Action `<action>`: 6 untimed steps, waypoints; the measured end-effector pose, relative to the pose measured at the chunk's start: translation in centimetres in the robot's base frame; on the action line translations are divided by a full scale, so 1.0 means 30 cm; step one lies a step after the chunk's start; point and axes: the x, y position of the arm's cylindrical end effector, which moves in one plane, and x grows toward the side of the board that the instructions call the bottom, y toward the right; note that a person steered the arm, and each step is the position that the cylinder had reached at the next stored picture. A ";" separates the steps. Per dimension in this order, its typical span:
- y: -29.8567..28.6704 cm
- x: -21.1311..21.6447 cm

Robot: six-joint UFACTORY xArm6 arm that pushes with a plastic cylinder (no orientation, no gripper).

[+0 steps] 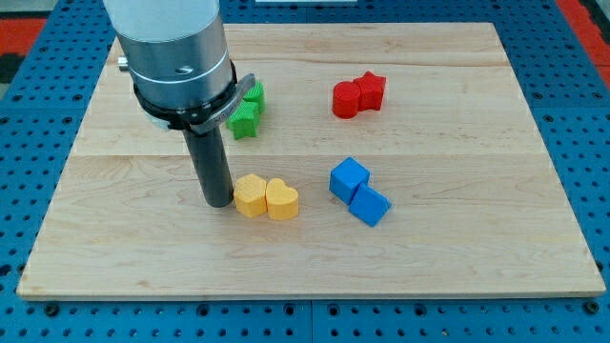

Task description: Move your arm to the center of the board

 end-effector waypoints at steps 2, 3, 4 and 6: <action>0.004 0.000; 0.004 0.000; 0.013 0.000; 0.021 -0.155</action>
